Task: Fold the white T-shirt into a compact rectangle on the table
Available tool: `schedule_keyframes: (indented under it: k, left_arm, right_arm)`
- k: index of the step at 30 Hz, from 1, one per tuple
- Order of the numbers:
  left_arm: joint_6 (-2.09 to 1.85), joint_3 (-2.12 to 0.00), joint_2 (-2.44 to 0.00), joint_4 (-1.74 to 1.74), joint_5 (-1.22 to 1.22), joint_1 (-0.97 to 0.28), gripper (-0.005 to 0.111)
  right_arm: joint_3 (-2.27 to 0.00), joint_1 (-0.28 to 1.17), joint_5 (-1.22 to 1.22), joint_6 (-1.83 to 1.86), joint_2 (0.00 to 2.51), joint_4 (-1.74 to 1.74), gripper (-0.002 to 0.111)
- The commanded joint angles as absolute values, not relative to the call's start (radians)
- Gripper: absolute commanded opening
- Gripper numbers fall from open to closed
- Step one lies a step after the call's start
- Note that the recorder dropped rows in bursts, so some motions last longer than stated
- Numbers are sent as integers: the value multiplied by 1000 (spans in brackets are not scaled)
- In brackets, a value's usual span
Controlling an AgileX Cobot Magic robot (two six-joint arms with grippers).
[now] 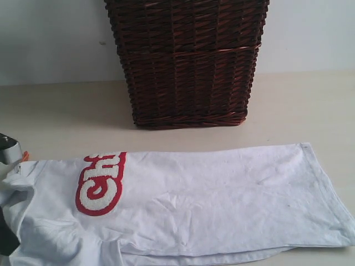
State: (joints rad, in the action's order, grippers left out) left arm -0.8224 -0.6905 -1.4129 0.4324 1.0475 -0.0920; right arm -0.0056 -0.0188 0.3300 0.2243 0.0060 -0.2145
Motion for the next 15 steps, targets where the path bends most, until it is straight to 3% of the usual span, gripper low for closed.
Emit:
schedule_keyframes:
  k: [1,9,15]
  left_arm:
    - [-907,-715,-1445,553,948,-90,0]
    - [-1169,-756,-1499,745,516,-103,0]
    - [-1396,-756,-1631,748,478,-110,0]
  right_arm:
    - [0,-23,319,232,0,-211,0]
    - [0,-23,319,232,0,-211,0]
    - [0,-23,319,232,0,-211,0]
